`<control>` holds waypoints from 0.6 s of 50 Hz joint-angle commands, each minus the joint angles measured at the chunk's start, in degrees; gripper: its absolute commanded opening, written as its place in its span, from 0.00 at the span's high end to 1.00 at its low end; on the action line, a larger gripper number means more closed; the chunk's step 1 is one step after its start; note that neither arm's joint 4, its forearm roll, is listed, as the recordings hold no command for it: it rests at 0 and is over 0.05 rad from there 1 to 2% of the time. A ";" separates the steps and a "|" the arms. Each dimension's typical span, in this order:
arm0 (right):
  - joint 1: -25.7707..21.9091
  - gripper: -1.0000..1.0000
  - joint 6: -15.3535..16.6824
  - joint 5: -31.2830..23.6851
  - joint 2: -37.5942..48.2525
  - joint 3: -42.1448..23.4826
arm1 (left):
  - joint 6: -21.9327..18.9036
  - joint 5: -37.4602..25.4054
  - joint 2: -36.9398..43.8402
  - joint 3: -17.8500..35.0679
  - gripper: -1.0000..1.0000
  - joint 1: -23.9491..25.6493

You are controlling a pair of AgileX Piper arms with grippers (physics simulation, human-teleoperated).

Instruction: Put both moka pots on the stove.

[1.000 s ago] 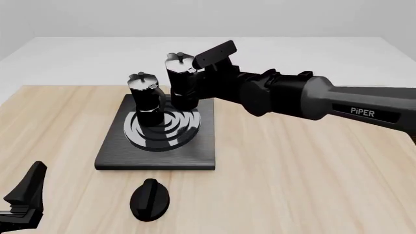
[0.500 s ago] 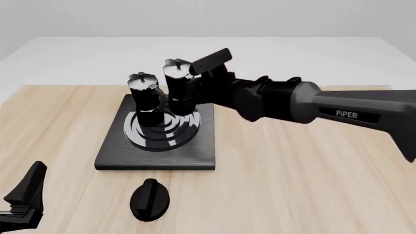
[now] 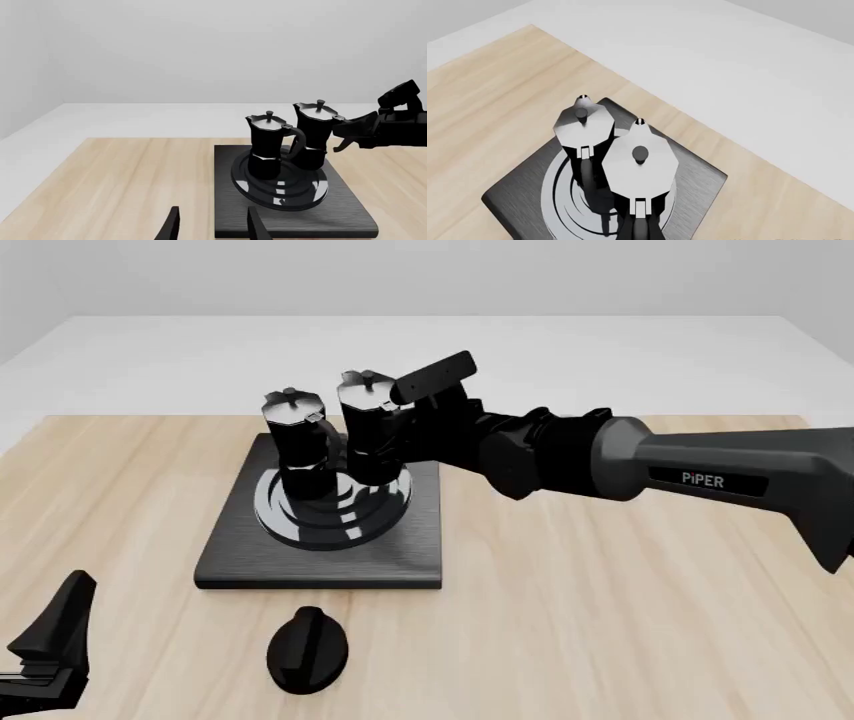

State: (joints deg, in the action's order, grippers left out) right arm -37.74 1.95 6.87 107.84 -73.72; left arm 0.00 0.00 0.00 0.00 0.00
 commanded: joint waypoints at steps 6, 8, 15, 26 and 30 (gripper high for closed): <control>-0.08 1.00 -1.09 1.69 -0.87 -0.27 | 0.00 0.00 0.00 0.00 0.00 0.00; -0.10 1.00 -1.18 1.84 -0.69 -0.17 | 0.00 0.00 0.00 0.00 0.00 0.00; -0.05 1.00 -1.40 2.25 -0.52 0.33 | 0.00 0.00 0.00 0.00 0.00 0.00; 0.00 1.00 -1.76 3.16 -0.43 1.45 | 0.00 0.00 0.00 0.00 0.00 0.00; -0.01 1.00 -1.86 3.45 -0.39 1.87 | 0.00 0.00 0.00 0.00 0.00 0.00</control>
State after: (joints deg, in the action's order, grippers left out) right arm -37.80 0.64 9.11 108.57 -71.29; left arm 0.00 0.00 0.00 0.00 0.00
